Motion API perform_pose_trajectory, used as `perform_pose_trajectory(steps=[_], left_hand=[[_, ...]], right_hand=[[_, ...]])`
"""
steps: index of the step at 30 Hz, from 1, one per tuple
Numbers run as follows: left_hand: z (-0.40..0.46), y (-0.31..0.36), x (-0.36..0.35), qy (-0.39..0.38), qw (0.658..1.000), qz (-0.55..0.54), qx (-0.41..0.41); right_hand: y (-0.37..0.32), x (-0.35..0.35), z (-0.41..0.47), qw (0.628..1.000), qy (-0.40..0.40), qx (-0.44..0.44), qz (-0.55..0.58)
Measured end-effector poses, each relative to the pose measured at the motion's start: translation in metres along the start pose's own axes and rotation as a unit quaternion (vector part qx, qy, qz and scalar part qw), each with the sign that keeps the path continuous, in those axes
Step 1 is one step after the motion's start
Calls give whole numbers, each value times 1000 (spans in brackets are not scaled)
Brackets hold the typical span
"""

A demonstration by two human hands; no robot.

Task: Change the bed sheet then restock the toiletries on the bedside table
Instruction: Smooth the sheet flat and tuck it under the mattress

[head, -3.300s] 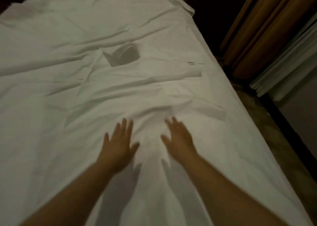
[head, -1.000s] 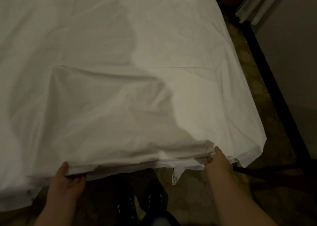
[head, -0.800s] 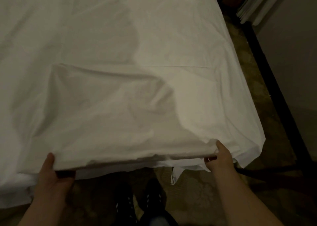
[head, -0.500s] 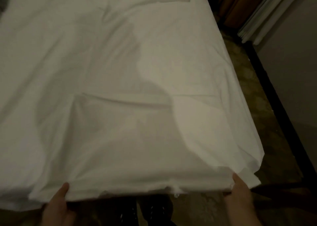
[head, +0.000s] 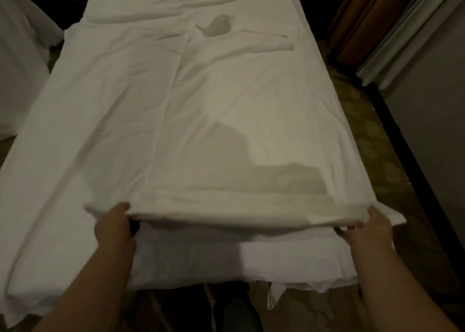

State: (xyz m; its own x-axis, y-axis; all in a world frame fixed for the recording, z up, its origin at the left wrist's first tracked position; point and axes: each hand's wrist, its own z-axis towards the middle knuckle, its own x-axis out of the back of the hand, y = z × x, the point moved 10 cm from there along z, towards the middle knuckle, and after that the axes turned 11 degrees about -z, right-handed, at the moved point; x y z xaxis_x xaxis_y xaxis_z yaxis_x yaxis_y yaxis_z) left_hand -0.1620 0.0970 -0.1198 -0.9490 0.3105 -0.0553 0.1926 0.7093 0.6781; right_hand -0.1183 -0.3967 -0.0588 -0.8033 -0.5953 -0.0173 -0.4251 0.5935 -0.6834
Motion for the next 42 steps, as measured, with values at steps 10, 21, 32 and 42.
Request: perform_pose_trajectory(steps=[10, 21, 32, 42], left_hand=[[44, 120, -264, -105, 980, 116, -122], [128, 69, -402, -112, 810, 488, -306], [120, -120, -429, -381, 295, 695, -534], [146, -75, -514, -272, 451, 676, -515]], right_hand=[[-112, -184, 105, 1000, 9, 25, -4], [-104, -327, 221, 870, 13, 258, -420], [71, -420, 201, 260, -208, 632, -700], [-2, -481, 250, 404, -51, 575, -710]])
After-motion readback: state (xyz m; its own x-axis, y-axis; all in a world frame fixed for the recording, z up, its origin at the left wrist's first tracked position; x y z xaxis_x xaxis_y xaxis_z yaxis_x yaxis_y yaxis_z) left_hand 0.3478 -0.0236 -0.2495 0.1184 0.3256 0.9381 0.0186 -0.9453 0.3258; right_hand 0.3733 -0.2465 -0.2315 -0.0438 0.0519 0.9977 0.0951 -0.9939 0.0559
